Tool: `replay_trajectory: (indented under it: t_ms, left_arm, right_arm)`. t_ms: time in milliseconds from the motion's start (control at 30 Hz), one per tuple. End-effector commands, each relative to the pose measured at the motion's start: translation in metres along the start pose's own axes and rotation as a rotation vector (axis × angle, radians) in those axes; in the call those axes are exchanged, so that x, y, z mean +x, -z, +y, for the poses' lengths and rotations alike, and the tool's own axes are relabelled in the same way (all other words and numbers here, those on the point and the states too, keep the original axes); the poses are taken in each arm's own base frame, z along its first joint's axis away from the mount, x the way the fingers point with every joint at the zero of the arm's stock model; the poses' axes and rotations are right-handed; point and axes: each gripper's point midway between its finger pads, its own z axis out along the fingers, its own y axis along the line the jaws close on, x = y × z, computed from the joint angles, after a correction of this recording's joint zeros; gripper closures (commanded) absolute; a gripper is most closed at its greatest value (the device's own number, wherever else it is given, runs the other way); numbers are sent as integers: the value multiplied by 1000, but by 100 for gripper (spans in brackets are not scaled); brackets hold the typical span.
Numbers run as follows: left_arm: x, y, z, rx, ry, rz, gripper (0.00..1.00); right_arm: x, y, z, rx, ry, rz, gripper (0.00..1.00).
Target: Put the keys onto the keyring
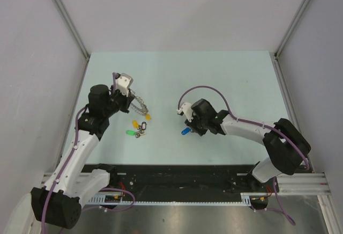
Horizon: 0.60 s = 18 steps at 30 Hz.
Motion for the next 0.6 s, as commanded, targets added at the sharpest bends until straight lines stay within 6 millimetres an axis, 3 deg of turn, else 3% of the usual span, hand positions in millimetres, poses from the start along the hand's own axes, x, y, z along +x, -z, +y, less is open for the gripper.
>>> replay_trajectory:
  t_ms: [0, 567]
  left_arm:
    - [-25, 5, 1, 5, -24, -86, 100]
    - [-22, 1, 0, 11, -19, -74, 100]
  right_arm:
    - [-29, 1, 3, -57, 12, -204, 73]
    - [-29, -19, 6, -48, 78, -187, 78]
